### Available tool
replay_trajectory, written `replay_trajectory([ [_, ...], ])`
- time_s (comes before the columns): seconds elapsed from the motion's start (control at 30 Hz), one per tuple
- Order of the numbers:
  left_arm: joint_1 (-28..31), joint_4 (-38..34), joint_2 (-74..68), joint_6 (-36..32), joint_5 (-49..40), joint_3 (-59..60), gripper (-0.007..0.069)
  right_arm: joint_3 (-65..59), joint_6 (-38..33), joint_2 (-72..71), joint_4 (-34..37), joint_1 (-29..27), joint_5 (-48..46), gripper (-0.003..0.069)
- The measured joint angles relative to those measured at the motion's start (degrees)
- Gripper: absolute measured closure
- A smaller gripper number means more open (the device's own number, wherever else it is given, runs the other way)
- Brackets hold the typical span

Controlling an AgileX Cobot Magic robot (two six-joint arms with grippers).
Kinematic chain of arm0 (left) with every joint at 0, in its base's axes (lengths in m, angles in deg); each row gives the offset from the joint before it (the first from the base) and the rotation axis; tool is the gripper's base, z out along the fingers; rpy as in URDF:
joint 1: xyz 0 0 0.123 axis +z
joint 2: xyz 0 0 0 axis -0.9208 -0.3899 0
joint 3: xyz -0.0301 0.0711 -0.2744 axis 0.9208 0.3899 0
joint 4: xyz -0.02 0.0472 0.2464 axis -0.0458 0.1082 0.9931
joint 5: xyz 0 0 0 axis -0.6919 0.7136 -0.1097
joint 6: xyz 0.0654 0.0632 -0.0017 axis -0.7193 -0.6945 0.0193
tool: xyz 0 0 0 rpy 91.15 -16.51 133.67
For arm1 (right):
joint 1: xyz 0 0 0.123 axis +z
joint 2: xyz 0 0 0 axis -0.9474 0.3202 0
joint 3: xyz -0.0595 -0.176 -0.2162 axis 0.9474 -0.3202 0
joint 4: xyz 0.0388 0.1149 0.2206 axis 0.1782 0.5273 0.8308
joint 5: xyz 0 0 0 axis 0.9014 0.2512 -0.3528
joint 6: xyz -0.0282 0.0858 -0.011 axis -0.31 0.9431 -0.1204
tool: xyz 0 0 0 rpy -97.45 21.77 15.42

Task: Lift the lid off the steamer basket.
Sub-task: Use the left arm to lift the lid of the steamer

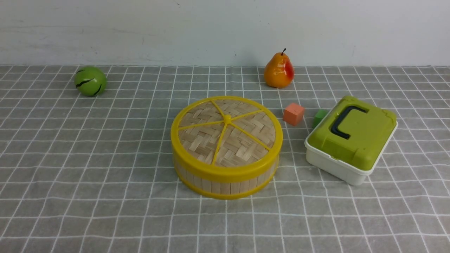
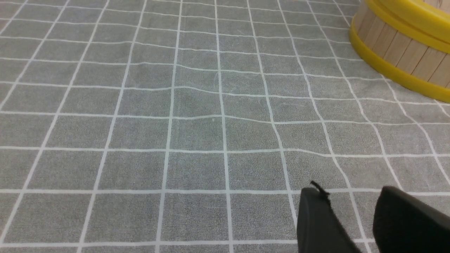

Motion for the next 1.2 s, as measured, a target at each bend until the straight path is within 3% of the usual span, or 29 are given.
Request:
replay_trajectory([
  [0.13, 0.00, 0.00, 0.00, 0.00, 4.27, 0.00, 0.0386, 0.00, 0.00, 0.00, 0.00, 0.00, 0.00, 0.0417],
  [0.4, 0.00, 0.00, 0.00, 0.00, 28.98, 0.06, 0.0386, 0.00, 0.00, 0.00, 0.00, 0.00, 0.00, 0.0417],
  [0.47, 0.00, 0.14, 0.00, 0.00, 38.51, 0.06, 0.0386, 0.00, 0.00, 0.00, 0.00, 0.00, 0.00, 0.0417],
  [0.7, 0.00, -2.63, 0.00, 4.72, 54.40, -0.33, 0.0387, 0.00, 0.00, 0.00, 0.00, 0.00, 0.00, 0.0417],
  [0.87, 0.00, -8.40, -0.21, 5.61, 48.40, -9.04, 0.0453, 0.00, 0.00, 0.00, 0.00, 0.00, 0.00, 0.0417],
  [1.0, 0.00, -9.91, -8.08, -1.65, 36.68, -25.78, 0.0625, 0.00, 0.00, 0.00, 0.00, 0.00, 0.00, 0.0417],
  [1.2, 0.00, -9.91, -26.52, -8.38, 34.56, -38.68, 0.0637, 0.00, 0.00, 0.00, 0.00, 0.00, 0.00, 0.0417],
])
